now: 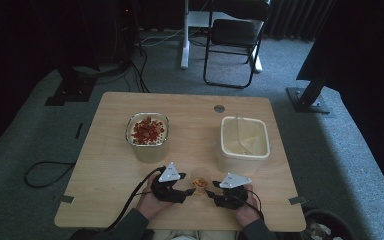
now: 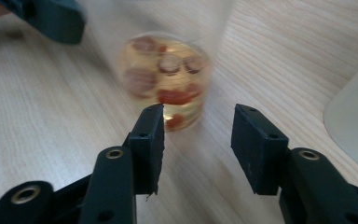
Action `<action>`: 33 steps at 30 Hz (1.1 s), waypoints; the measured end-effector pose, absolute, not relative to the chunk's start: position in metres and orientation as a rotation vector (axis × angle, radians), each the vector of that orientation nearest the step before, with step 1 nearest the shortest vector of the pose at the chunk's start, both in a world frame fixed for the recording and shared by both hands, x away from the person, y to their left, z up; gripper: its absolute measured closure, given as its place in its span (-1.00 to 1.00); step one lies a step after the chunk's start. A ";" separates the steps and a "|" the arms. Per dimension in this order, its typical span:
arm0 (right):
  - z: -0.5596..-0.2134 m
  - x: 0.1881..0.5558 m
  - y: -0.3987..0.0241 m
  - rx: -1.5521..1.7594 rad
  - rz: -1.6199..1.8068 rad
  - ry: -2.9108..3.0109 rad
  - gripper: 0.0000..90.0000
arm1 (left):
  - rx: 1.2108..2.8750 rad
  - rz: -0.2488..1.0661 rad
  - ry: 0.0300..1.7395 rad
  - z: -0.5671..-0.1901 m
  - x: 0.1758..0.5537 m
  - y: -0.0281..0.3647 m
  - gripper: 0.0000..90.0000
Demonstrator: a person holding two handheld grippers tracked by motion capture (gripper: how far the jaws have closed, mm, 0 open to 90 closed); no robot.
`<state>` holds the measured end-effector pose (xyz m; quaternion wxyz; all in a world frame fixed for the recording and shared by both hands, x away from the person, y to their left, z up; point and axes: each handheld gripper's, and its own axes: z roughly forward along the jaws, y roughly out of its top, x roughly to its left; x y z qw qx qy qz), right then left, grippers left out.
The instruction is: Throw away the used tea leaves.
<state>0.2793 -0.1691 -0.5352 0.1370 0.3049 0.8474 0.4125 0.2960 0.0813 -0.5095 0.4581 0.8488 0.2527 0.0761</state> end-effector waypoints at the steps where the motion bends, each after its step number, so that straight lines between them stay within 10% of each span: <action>1: -0.535 0.280 -0.168 0.879 1.195 2.451 0.23 | 2.083 0.191 0.618 -0.509 0.296 0.078 -0.28; 33: -0.537 0.287 -0.159 0.866 1.181 2.427 0.21 | 2.033 0.340 0.651 -0.510 0.323 0.042 -0.44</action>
